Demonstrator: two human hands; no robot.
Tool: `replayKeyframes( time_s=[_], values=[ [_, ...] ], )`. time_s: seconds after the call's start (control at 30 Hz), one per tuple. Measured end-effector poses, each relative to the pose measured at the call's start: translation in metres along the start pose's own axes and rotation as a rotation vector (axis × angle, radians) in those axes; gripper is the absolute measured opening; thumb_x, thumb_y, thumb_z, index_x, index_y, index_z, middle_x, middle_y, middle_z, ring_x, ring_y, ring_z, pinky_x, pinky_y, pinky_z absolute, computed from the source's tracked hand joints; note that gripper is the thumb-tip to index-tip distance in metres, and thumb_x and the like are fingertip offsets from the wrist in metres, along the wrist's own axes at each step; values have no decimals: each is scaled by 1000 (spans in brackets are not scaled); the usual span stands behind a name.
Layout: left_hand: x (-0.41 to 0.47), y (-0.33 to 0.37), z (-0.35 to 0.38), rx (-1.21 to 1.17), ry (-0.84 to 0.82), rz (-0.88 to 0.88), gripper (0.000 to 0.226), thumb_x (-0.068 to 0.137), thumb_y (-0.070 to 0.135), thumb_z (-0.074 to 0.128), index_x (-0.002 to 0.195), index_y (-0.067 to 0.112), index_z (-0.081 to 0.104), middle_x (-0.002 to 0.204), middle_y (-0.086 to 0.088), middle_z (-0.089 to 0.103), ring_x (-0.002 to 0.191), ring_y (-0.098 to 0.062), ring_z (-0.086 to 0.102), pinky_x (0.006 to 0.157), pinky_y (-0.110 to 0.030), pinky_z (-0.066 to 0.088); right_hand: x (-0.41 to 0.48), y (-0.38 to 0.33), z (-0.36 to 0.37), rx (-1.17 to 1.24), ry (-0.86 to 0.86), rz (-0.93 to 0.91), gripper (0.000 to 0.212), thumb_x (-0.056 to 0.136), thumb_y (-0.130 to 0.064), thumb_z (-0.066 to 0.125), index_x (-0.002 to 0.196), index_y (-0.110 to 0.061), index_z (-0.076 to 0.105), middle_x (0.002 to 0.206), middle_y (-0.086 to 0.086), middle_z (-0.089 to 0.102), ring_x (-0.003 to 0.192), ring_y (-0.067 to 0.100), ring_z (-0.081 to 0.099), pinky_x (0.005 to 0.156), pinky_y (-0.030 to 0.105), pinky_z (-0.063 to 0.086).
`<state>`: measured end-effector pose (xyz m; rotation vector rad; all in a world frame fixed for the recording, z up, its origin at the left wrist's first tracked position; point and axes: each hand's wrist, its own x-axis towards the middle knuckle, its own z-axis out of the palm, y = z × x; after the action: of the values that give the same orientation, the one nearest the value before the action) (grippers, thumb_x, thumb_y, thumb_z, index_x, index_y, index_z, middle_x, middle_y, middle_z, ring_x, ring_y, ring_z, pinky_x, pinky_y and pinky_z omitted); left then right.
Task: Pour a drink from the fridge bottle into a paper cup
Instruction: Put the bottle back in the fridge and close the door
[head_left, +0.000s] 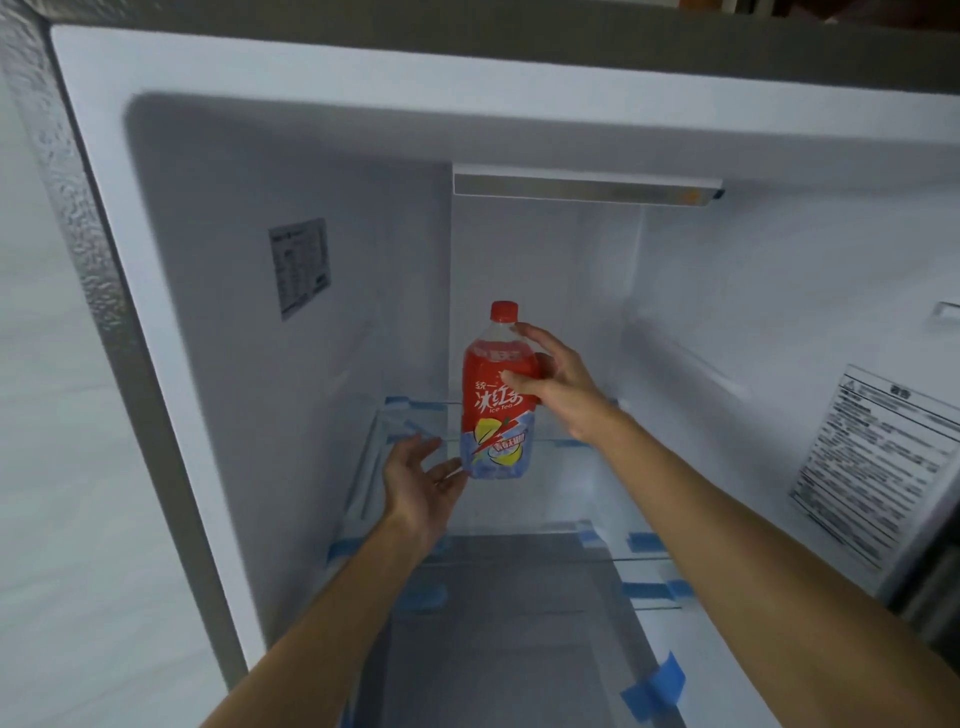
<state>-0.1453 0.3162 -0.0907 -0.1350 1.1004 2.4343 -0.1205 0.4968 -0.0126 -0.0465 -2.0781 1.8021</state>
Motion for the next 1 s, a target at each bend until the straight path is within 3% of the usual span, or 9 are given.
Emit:
replayKeyframes(
  time_s=[0.17,0.23,0.37,0.53,0.63,0.67,0.8,0.9,1.0],
  values=[
    [7,-5,-5,15,-19,-19,38,97,33,49,119,3,57,133,-32,53,123,-44,55,101,-46,47,4,11,-5,-13,-1,6,66,84,-2,72,141,-27,47,115,-1,64,103,13,63,75,25,59],
    [11,-6,-8,3,-22,-12,36,97,33,49,116,4,57,138,-30,51,128,-45,52,104,-47,47,4,13,-7,-12,-6,-4,66,84,-2,72,139,-28,47,118,1,64,106,15,63,80,30,59],
    [14,-6,-10,1,-57,-12,27,96,30,47,97,5,59,126,-24,55,117,-40,55,107,-48,44,5,18,-9,-14,-6,-4,65,84,-1,72,137,-29,48,125,7,62,114,23,62,88,39,58],
    [9,-3,-8,-3,-76,-59,35,95,32,49,117,6,56,138,-28,52,127,-43,53,99,-46,49,6,22,-12,-12,-7,1,62,84,-4,73,132,-34,48,124,3,62,114,21,61,85,34,59],
    [6,-1,-8,4,-80,-77,36,95,31,49,118,5,56,136,-29,53,125,-43,54,94,-45,50,6,20,-12,-94,-20,13,65,85,-11,74,137,-35,44,135,7,58,122,26,58,95,45,55],
    [4,1,-8,19,-84,-80,34,95,31,49,115,4,57,132,-29,55,120,-43,57,93,-45,50,5,19,-11,-133,-26,14,67,86,-15,73,141,-34,41,138,6,56,124,25,56,95,44,55],
    [-6,7,-7,117,-142,-69,29,95,24,50,113,3,58,121,-28,61,104,-41,62,90,-45,54,-11,11,-6,-334,-51,-3,74,94,-28,63,154,-32,20,147,-1,44,124,12,48,85,19,51],
    [-17,9,-6,229,-191,-41,30,97,21,49,120,3,58,120,-26,62,102,-38,64,89,-44,54,-27,7,-3,-515,-28,-1,78,96,-32,61,156,-24,13,152,3,39,134,17,42,101,30,43],
    [-31,10,-3,553,-272,45,17,98,19,53,113,13,57,120,-20,62,103,-32,63,84,-38,54,-48,3,-1,-630,-26,35,78,94,-32,65,154,-19,19,151,7,42,138,24,40,111,42,38]
  ],
)
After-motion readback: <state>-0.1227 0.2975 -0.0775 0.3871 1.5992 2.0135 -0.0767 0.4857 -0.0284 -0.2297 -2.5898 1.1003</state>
